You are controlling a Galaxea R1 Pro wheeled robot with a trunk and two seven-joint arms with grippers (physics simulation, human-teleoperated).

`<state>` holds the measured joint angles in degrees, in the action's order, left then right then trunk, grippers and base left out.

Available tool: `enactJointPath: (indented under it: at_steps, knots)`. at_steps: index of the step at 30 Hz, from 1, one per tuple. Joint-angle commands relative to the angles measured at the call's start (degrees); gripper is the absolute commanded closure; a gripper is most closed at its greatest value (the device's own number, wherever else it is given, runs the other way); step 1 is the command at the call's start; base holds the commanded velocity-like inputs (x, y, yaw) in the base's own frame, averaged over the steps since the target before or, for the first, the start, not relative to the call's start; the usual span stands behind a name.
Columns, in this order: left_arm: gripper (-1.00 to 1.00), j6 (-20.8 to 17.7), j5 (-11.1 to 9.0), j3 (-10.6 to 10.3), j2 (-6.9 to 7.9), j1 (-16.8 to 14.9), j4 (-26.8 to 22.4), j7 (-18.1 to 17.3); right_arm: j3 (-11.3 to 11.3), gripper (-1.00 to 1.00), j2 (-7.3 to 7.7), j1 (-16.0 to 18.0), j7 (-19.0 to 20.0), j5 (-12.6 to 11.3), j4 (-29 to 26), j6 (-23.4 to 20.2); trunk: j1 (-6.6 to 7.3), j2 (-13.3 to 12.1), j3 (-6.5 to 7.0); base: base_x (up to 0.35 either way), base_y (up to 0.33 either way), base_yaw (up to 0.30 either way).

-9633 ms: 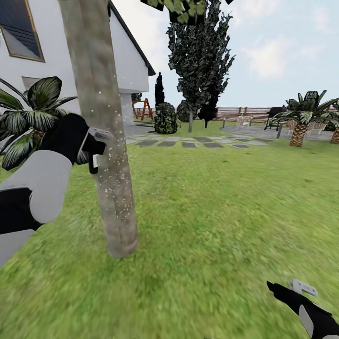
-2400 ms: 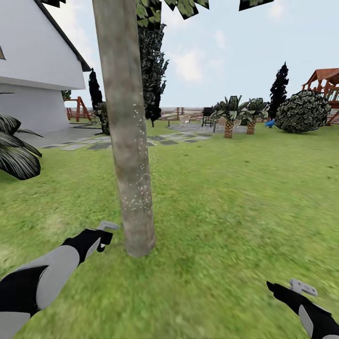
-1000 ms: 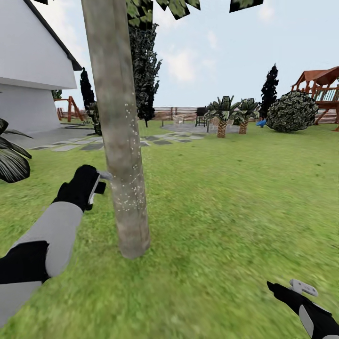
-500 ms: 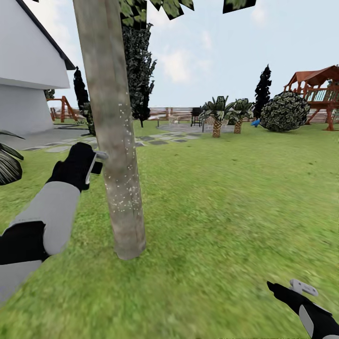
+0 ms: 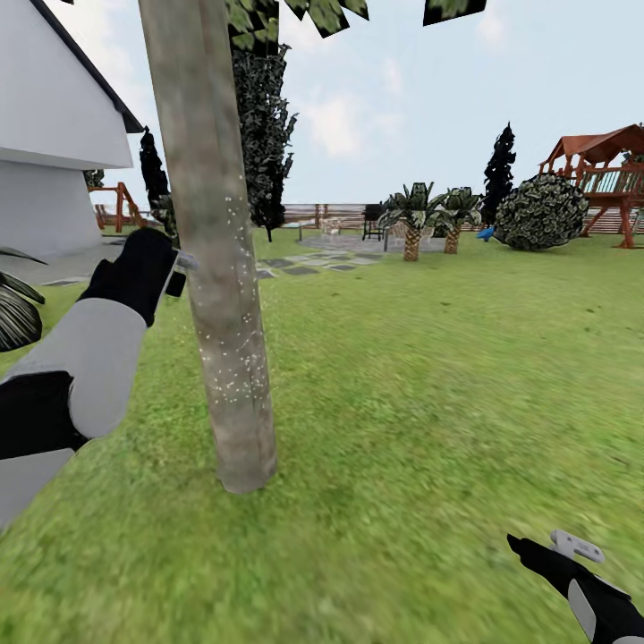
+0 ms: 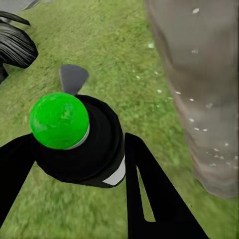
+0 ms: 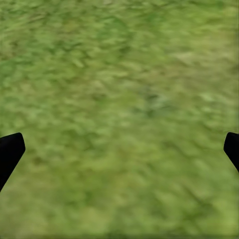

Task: In the garden, pick up the pesticide atomizer on the floor and spray pesticide onto both trees until each tree trunk is fully covered.

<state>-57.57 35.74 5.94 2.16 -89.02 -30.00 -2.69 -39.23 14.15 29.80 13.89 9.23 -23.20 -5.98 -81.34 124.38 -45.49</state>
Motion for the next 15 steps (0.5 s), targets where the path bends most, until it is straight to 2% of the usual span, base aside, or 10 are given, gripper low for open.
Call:
enactJointPath:
  at_steps: [1,4,7,10,15]
  knots:
    - [1.00,0.0,0.2,0.0,-0.54,-1.3,0.6,0.0,0.0,-1.00,0.00,0.0,0.0,0.0,0.0,0.0,0.00,0.0,0.00,0.000,0.000,-0.061]
    - [1.00,0.0,0.2,0.0,-0.88,-3.7,1.7,0.0,0.0,-1.00,0.00,0.0,0.0,0.0,0.0,0.0,0.00,0.0,0.00,0.000,0.000,-0.187]
    - [1.00,0.0,0.2,0.0,-1.05,-7.1,5.6,0.0,0.0,-1.00,0.00,0.0,0.0,0.0,0.0,0.0,0.00,0.0,0.00,0.000,0.000,-0.183]
    - [1.00,0.0,0.2,0.0,-1.12,-8.6,7.0,0.0,0.0,-1.00,0.00,0.0,0.0,0.0,0.0,0.0,0.00,0.0,0.00,0.000,0.000,-0.040]
    - [1.00,0.0,0.2,0.0,-1.84,-13.4,11.1,0.0,0.0,-1.00,0.00,0.0,0.0,0.0,0.0,0.0,0.00,0.0,0.00,0.000,0.000,-0.003]
